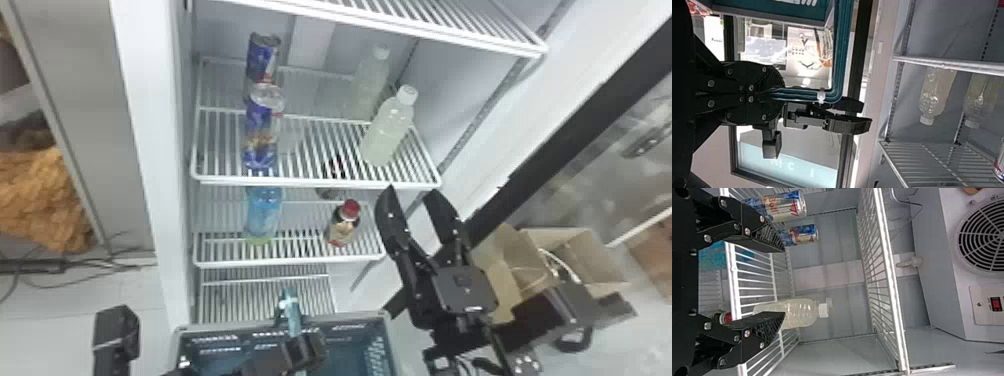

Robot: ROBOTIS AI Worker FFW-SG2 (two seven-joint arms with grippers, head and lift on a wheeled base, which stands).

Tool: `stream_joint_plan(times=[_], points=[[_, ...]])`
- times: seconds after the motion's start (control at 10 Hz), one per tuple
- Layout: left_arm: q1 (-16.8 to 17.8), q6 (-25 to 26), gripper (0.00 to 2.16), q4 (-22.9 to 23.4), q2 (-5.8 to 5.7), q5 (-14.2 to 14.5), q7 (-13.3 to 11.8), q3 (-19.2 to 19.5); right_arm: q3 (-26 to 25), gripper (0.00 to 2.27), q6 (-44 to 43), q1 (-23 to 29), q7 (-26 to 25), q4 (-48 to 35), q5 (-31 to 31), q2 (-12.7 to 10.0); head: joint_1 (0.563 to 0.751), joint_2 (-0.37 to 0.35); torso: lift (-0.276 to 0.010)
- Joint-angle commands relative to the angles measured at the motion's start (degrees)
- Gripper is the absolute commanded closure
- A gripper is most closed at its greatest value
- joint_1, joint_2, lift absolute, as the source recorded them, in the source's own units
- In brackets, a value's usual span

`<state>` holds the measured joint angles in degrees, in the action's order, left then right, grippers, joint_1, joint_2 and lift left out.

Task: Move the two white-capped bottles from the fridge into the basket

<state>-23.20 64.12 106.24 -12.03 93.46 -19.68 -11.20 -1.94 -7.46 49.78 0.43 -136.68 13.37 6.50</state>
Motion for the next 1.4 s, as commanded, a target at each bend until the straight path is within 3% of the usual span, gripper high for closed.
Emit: stream_joint_plan(times=[0.0, 0.7, 1.3], points=[[0.0, 0.0, 1.19, 0.0, -0.02, 0.0, 0.0, 0.0, 0.0, 0.53, 0.0, 0.0, -0.1, -0.1, 0.0, 0.0, 0.695, -0.350, 0.000], [0.0, 0.0, 1.19, 0.0, 0.07, 0.1, 0.0, 0.0, -0.3, 0.52, 0.0, -0.3, -0.1, 0.8, 0.9, -0.3, 0.695, -0.350, 0.000], [-0.1, 0.0, 1.19, 0.0, -0.02, 0.3, -0.1, 0.0, -1.9, 0.52, -1.3, -5.9, -0.4, 6.5, 0.5, -1.0, 0.695, -0.350, 0.000]])
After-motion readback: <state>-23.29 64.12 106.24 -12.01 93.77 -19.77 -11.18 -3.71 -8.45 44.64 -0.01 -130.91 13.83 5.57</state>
